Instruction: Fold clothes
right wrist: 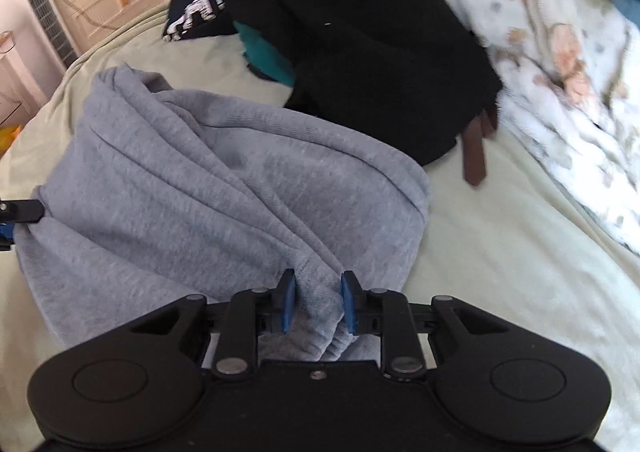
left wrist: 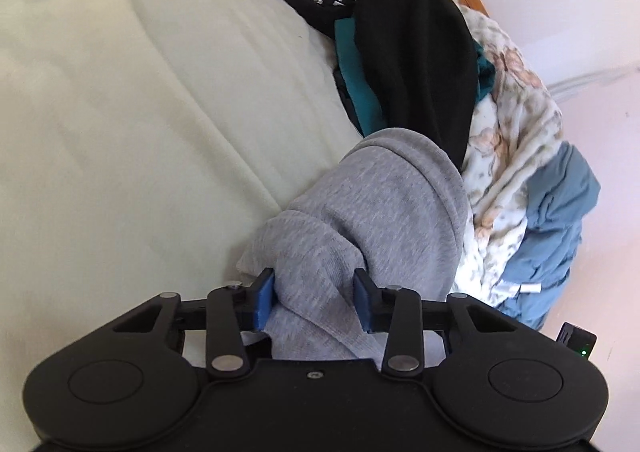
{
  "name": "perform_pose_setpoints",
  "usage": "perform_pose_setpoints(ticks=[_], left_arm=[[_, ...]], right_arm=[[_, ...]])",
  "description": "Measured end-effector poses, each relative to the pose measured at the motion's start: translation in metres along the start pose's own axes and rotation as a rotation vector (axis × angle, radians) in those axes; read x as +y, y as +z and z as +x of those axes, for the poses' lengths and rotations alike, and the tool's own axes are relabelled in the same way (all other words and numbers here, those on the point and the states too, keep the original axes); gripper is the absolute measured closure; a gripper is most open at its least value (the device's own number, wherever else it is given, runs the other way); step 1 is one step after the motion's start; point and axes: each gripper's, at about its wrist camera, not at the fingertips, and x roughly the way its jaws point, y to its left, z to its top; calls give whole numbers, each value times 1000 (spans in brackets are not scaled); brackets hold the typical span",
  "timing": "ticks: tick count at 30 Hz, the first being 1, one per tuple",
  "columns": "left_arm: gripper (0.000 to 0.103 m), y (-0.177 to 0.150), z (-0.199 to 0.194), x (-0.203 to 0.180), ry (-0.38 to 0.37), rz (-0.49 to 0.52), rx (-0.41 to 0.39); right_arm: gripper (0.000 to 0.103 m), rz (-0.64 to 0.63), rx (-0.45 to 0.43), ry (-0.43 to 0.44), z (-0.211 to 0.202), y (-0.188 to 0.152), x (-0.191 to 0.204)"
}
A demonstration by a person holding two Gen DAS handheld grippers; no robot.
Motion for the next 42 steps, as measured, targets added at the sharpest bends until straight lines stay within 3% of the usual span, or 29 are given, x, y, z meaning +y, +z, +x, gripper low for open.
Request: perform_pose_setpoints(ticks=[4, 8, 10, 13, 14, 15, 18, 21, 26, 31, 35, 36, 39, 40, 42], left_arm=[[60, 5, -1, -10, 29, 45, -9], [60, 4, 0, -15, 48, 44, -20], [61, 3, 1, -16, 51, 40, -26], [62, 3, -1, -21, 60, 64, -34], [63, 2, -1, -22, 60, 72, -40], [66, 1, -2, -22, 61, 79, -44], [72, -5, -4, -21, 41, 93, -75], [76, -16, -6, -16, 13, 86, -103], [83, -30, -13, -10, -24, 52, -125], [91, -42, -19, 0, -51, -18, -120], [91, -25, -35, -7, -35, 15, -97], [87, -20, -38, -8, -20, 32, -93], [46, 7, -39, -7, 19, 17, -105], [39, 20, -30, -5, 50, -3, -96], [39, 34, -19, -1, 43, -54, -81]], right_arm=[[64, -126, -28, 40, -34, 38, 6], [33, -312, -108, 141, -50, 89, 49], [32, -451, -110, 177, -30, 103, 87], [45, -527, -38, 198, 6, 108, 112], [55, -529, -20, 217, 15, 109, 116], [64, -503, -4, 236, 23, 111, 115], [78, -437, -7, 258, 28, 113, 106], [84, -266, -8, 319, 27, 113, 74], [86, -145, 21, 407, 43, 118, 40], [86, -87, 65, 489, 62, 122, 18], [86, -54, 77, 516, 73, 121, 15], [85, -56, 74, 514, 73, 121, 15], [85, -70, 76, 517, 73, 121, 18], [85, -73, 78, 518, 72, 121, 19], [85, -67, 83, 517, 72, 123, 20]])
